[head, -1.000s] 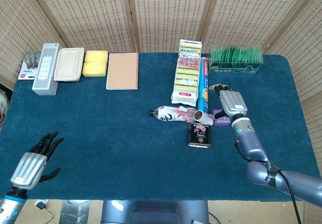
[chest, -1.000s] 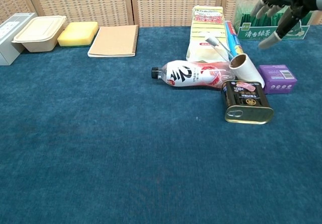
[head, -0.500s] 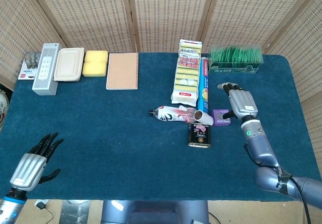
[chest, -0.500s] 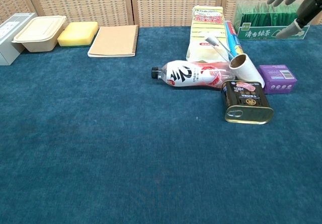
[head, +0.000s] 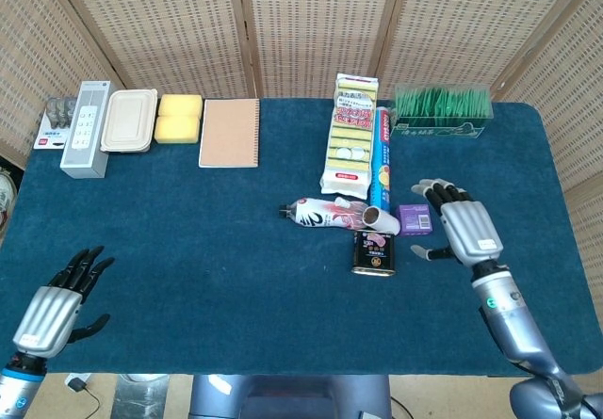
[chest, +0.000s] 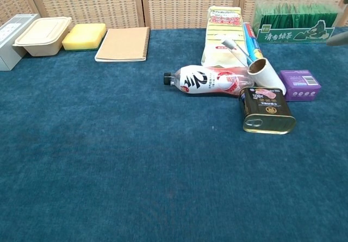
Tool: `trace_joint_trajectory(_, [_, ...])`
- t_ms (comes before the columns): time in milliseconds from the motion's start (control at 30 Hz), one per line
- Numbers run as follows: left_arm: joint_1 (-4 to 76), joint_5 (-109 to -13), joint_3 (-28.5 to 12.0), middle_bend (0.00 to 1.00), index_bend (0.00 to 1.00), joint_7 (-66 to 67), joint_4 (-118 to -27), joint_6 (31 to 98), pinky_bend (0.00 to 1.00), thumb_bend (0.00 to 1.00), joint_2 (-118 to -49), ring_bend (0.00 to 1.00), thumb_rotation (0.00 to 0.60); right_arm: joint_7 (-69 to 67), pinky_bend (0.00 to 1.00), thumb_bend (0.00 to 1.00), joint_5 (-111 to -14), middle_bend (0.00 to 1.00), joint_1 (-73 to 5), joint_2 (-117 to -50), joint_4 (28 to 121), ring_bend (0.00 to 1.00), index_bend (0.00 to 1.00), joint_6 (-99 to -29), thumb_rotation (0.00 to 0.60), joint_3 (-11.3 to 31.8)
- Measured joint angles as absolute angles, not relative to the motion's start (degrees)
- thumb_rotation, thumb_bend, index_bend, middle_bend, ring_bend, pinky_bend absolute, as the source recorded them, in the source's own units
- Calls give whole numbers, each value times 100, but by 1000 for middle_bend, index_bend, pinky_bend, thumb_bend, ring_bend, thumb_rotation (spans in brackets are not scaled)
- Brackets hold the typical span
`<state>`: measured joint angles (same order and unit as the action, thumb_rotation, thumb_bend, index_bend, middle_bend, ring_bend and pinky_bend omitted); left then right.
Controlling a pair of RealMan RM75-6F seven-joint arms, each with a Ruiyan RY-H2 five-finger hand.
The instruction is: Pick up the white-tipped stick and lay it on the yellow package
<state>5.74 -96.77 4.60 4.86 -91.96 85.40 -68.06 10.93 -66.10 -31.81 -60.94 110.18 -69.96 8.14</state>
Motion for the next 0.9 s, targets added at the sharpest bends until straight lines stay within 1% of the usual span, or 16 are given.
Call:
trace_joint_trajectory(133, [548,-9704,458,36,96,456,-9193,8596,281,196,-6795,30,600,906,196,175,-7533,183,-2596,-5941,11189,143,177,-7728,543,492])
trace_joint_trajectory(233, [532,-9726,465,37,96,444,-9193,8627,281,197,-6788,30,600,724,192,175,-8032,186,-2157,-5865,11169,144,180,-8235,544,271])
trace_joint_trajectory(333, [516,-9742,464,36,96,441,-9195,8666,281,197,-6784,30,600,469,187,175,-8370,187,-1800,-5814,11031,143,183,-8589,543,93])
trace_joint_trajectory(533, [494,-9749,452,36,96,430,-9199,8704,281,196,-6779,30,600,366,183,175,-8765,187,-1344,-5878,10552,144,192,-9058,539,-75])
trace_joint_trajectory(667, [492,-9739,440,36,96,404,-9197,8709,281,197,-6774,30,600,465,183,174,-8991,187,-1108,-6014,10295,143,196,-9205,543,-183])
trace_joint_trajectory(900, [491,-9803,442,36,96,373,-9143,8739,281,196,-6814,30,599,463,183,174,-9331,187,-847,-6127,10123,143,196,-9414,544,-281])
